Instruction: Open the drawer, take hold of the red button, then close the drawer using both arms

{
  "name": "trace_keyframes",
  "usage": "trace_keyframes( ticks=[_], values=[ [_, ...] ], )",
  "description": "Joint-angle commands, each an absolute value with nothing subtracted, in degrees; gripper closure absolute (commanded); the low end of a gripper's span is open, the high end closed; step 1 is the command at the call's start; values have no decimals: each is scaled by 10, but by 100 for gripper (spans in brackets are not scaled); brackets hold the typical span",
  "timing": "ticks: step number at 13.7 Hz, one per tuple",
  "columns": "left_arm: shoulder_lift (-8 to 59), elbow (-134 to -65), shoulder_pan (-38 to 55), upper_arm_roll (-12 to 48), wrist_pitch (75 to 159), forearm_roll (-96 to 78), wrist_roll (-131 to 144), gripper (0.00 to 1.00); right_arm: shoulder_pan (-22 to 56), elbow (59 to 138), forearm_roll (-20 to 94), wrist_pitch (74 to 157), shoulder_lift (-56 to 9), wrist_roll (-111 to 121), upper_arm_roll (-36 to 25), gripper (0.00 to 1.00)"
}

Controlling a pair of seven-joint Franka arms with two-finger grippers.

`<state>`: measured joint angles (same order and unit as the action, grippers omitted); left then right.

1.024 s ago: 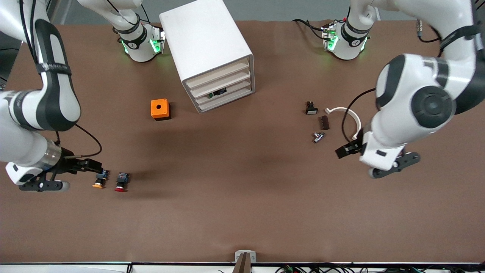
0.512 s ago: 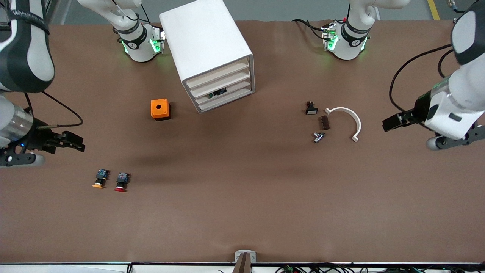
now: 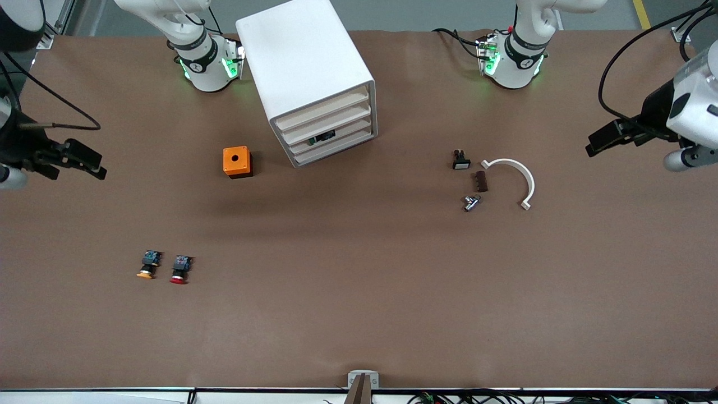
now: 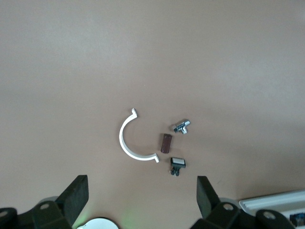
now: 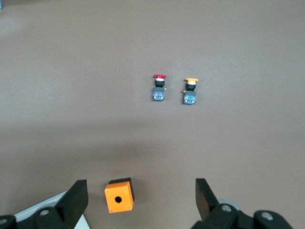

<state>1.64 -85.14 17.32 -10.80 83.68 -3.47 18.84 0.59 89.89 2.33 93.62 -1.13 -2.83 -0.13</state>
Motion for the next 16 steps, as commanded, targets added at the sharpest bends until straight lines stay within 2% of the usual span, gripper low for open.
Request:
trace_keyframes(
  ticks=[1,2,4,5,13,16],
  values=[
    [-12,-872,164,-100,831,-23,169,0,3,918,15,916,17,-44,-3,0],
    [-12,-871,143,-85,829,-22,169,0,2,917,15,908,24,-46,-3,0],
    [-12,-871,44,10,828,-23,169,0,1,917,15,899,32,-46,-4,0],
    [-12,-871,17,38,828,-22,169,0,2,918,15,898,32,-46,-4,0],
    [-17,-875,5,50,821,-5,115,0,5,925,13,906,27,-43,0,0],
    [-44,-907,5,54,828,18,114,0,5,925,0,911,29,-42,1,0]
  ],
)
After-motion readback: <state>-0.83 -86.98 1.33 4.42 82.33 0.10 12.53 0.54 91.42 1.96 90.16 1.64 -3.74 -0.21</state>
